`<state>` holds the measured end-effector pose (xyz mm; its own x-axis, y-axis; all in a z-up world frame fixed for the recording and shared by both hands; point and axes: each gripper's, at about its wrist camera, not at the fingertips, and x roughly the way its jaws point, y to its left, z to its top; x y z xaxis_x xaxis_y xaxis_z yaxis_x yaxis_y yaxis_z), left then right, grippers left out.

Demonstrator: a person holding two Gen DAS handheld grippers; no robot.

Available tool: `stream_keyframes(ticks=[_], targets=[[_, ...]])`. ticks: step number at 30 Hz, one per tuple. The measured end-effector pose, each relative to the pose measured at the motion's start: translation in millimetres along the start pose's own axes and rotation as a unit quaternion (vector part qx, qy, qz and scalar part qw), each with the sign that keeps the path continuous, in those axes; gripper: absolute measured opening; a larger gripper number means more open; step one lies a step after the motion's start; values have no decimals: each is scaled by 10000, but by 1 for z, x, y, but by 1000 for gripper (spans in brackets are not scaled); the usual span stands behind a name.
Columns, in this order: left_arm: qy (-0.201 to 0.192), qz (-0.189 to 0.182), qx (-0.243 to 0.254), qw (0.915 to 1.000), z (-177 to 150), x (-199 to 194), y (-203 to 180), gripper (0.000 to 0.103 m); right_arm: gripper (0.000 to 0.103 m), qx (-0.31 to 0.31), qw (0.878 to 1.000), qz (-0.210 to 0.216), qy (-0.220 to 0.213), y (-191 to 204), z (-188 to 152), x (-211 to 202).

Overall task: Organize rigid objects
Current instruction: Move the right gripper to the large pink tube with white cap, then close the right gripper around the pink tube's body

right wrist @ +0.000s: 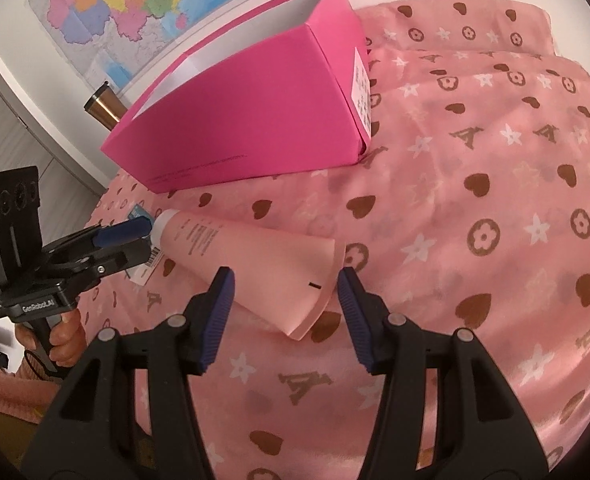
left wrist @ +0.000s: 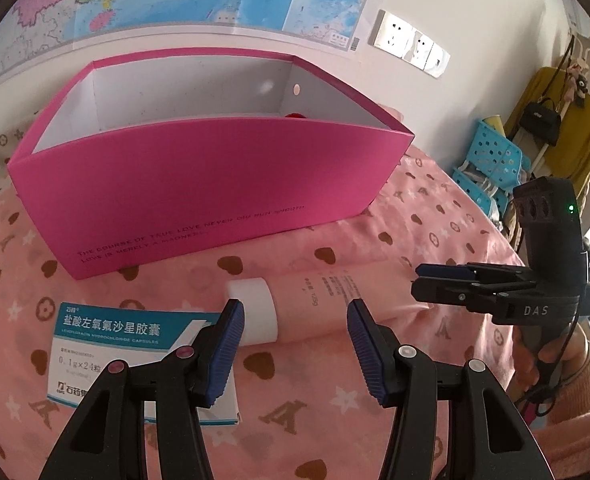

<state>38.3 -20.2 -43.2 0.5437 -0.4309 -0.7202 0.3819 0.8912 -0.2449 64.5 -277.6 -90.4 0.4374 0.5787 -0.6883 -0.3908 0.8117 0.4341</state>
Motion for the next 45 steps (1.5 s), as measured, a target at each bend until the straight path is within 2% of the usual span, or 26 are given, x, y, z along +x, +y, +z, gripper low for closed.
stream_keyframes(ticks=[9, 18, 22, 31, 34, 37, 45], targets=[[153, -118, 129, 9997, -2, 7, -12, 55, 56, 39, 10000, -33, -18, -1, 1, 6], [-12, 197, -47, 9998, 6, 2, 6, 55, 56, 54, 10000, -59, -44, -3, 2, 1], [84, 242, -31, 9997, 12, 12, 11, 55, 56, 54, 10000, -50, -46, -2, -1, -2], [191, 203, 24, 9996, 12, 19, 5, 55, 56, -52, 10000, -50, 48, 5, -8, -1], [214, 232, -5, 9995, 11, 19, 4, 55, 56, -47, 10000, -72, 20, 6, -7, -1], [217, 209, -33, 9995, 9, 18, 1, 60, 56, -17, 10000, -92, -5, 6, -5, -1], [204, 237, -78, 9995, 8, 16, -3, 60, 56, -29, 9998, -137, -131, 6, -2, -7]])
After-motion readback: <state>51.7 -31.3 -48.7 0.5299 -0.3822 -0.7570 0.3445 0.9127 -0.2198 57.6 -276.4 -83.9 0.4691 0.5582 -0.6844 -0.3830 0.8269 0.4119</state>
